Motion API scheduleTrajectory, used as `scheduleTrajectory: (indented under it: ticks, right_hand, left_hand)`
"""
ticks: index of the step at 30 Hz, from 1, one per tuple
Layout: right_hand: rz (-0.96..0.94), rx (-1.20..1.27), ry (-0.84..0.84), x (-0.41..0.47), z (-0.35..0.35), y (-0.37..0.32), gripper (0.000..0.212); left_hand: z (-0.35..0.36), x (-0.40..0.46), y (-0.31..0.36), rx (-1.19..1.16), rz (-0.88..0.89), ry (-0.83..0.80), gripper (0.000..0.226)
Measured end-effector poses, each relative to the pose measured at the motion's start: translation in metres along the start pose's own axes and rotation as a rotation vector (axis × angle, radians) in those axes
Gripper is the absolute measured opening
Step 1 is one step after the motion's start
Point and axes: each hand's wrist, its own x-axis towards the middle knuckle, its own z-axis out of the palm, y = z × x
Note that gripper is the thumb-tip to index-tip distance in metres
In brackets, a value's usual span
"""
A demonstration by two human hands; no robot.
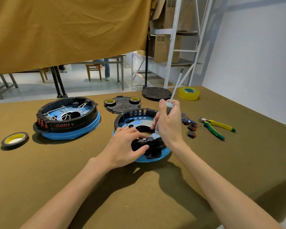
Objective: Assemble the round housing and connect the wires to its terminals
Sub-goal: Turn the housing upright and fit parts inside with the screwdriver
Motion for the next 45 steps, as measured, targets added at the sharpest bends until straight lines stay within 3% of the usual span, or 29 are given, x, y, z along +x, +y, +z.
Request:
scheduleTrajectory:
  ticks: [7, 11, 13, 20, 24, 29, 41, 45]
  right_hand:
    - [-0.182, -0.211, -0.13, -0.031, 0.027, 0.023, 0.022]
    - [-0.06, -0.052, -0.172, -0.02, 0.019, 0.02, 0.013]
    - [-0.043, 0.002, -0.104, -0.013, 0.011, 0.02, 0.013]
    - [0.072, -0.292, 0.132, 0.015, -0.031, 0.036, 0.012]
    - [0.254, -0.283, -0.012, 0.031, -0.039, 0.043, 0.011]
    - [0.35, -0.359, -0.2, 0.034, -0.034, 0.047, 0.009]
    - [0.338, -0.527, -0.207, 0.031, -0.03, 0.041, 0.014]
    - [0.284, -0.3, -0.093, 0.024, -0.035, 0.037, 0.009]
  left_hand:
    - [-0.008, 0.003, -0.004, 0.001, 0.016, -0.073, 0.056]
    - [-0.003, 0.001, 0.002, 0.059, 0.039, -0.015, 0.046]
    - [-0.001, 0.002, 0.004, 0.073, 0.017, 0.002, 0.051]
    - [0.008, -0.003, 0.017, 0.091, 0.115, 0.04, 0.042]
    - [0.006, -0.002, 0.019, 0.06, 0.1, 0.053, 0.039]
    - [0.009, -0.003, 0.028, 0.024, 0.125, 0.097, 0.033]
    - [0.023, -0.01, 0.029, 0.044, 0.097, 0.245, 0.029]
    - [0.018, -0.01, 0.027, 0.061, 0.159, 0.225, 0.03]
